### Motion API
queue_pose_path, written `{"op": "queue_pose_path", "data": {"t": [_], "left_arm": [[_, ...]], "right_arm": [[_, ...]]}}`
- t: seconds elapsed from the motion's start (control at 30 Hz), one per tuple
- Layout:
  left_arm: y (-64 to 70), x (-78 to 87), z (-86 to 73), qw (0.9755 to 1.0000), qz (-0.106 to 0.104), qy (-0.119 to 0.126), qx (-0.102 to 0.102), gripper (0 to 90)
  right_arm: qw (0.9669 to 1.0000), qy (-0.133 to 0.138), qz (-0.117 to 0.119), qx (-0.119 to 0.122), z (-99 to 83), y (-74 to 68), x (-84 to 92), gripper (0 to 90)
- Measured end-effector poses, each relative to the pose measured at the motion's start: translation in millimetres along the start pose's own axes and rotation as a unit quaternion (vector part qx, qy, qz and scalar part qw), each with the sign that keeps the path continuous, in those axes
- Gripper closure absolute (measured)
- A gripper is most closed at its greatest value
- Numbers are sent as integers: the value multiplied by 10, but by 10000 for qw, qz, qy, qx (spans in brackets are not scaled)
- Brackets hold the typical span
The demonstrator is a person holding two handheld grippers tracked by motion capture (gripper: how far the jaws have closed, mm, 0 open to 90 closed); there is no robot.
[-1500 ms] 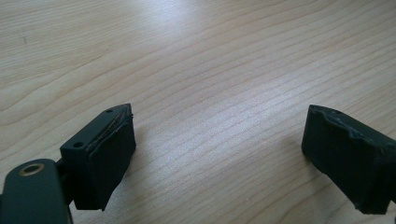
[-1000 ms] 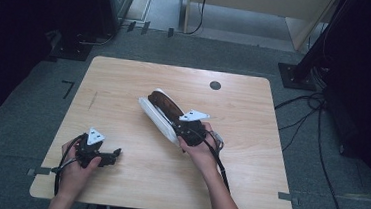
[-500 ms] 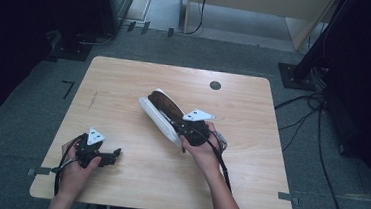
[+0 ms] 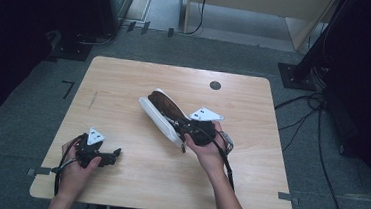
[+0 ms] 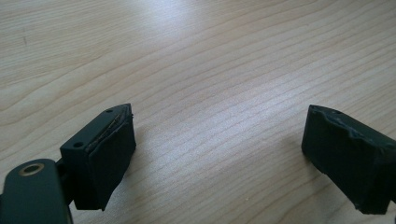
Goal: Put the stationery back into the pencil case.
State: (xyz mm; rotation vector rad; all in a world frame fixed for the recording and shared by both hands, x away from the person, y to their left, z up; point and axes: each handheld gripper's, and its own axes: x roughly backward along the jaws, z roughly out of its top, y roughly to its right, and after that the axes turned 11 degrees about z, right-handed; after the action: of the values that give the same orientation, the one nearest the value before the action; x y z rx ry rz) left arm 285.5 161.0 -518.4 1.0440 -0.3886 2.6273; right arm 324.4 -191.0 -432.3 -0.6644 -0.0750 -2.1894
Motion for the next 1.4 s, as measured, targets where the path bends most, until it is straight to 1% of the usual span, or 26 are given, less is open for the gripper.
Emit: {"op": "queue_pose_path", "data": {"t": [0.3, 0.4, 0.53, 0.6, 0.7, 0.77, 0.83, 0.9, 1.0, 1.03, 1.07, 1.13, 1.23, 1.3, 1.37, 1.4], "left_arm": [[0, 0, 0, 10000, 1, 2, 0, 100], [1, 0, 0, 10000, 2, 2, 0, 100], [0, 0, 0, 10000, 2, 1, -1, 100], [1, 0, 0, 10000, 2, 2, 0, 100], [1, 0, 0, 10000, 1, 0, 0, 100], [1, 0, 0, 10000, 0, 0, 0, 100], [1, -1, 0, 10000, 1, 1, 0, 100], [1, -1, 0, 10000, 1, 0, -1, 100], [1, 0, 0, 10000, 3, -2, -5, 100], [2, 0, 0, 10000, 3, 1, -1, 100], [1, 0, 0, 10000, 3, -2, -4, 100], [1, 0, 0, 10000, 3, -1, -5, 100], [1, 0, 0, 10000, 3, -1, -5, 100], [2, 0, 0, 10000, 2, 0, -1, 100], [1, 0, 0, 10000, 2, -1, -3, 100], [1, 0, 0, 10000, 2, 0, -3, 100]], "right_arm": [[9996, 279, -27, -45, 30, 15, 230, 834], [9994, 343, -84, -43, 31, 28, 312, 836], [9989, 424, -153, -99, 8, 74, 413, 835], [9988, 421, -194, -143, -17, 105, 457, 834], [9989, 364, -178, -230, -103, 128, 498, 832], [9991, 265, -79, -326, -213, 113, 495, 826], [9993, 134, -21, -342, -344, 84, 465, 819], [9992, 29, 84, -394, -460, 55, 430, 806], [9989, -8, 233, -412, -573, 39, 387, 775], [9987, -6, 278, -429, -593, 31, 375, 762], [9988, -12, 293, -392, -607, 25, 361, 741], [9989, -67, 287, -351, -622, 13, 334, 738], [9987, -104, 315, -380, -636, 11, 299, 737], [9984, -175, 336, -414, -654, 11, 262, 733], [9983, -260, 310, -417, -678, 8, 225, 731], [9984, -252, 299, -416, -691, 12, 207, 726]]}}
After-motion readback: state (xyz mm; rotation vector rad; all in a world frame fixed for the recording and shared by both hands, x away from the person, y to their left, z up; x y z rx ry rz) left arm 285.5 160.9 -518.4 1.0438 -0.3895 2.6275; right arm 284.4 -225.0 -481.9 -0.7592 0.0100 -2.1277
